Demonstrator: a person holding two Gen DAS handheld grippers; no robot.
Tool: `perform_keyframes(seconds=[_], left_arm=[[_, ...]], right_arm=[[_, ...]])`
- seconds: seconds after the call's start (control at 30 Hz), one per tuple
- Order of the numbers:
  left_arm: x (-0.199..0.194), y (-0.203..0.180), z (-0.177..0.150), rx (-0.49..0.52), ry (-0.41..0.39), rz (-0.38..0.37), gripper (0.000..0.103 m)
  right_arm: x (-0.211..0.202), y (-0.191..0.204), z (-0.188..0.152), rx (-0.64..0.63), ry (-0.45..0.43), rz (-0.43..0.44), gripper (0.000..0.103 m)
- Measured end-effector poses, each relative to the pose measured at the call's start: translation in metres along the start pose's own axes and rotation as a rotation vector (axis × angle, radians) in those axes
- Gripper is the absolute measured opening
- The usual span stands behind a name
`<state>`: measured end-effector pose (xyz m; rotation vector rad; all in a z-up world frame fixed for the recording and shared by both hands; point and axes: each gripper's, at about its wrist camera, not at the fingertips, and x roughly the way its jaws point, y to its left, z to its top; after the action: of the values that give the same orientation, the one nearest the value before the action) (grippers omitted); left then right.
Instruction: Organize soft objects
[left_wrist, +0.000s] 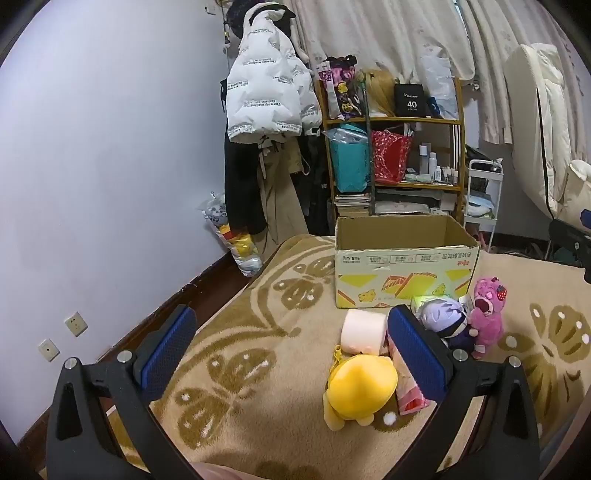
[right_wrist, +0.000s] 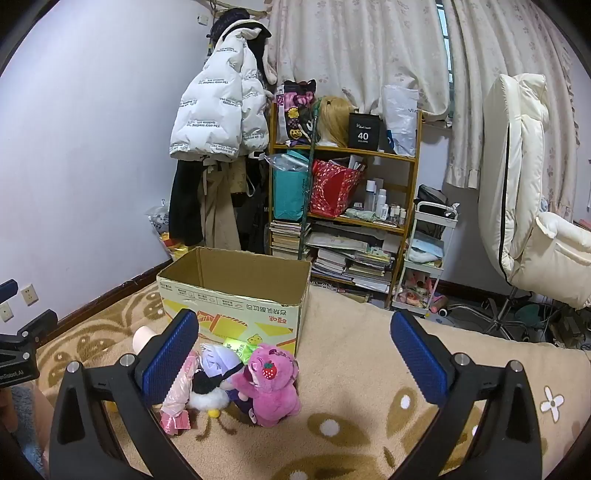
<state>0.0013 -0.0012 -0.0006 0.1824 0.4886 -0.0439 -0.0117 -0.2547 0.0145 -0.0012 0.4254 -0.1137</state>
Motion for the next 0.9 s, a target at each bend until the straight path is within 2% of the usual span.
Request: perform_keyframes(seconds=[0.03, 0.17, 0.9], left_arm=[[-0.0014, 0.002, -0.0008, -0.026, -0.023, -0.006, 0.103], [-0.0027, 0.0026, -0.0012, -0.025, -0.028, -0.003, 0.103], [-0.0019, 0.0049, 0.0007, -0.02, -0.017, -0.003, 0.102]], right_arm=[[0.0001, 0.0001, 0.0001, 0.0, 0.001, -0.002, 0.103], [0.0001, 0.0001, 0.0004, 0.0, -0.001, 0.0, 0.103], [0.0007, -0.0007, -0.0001, 0.0, -0.002, -0.001, 0.103]])
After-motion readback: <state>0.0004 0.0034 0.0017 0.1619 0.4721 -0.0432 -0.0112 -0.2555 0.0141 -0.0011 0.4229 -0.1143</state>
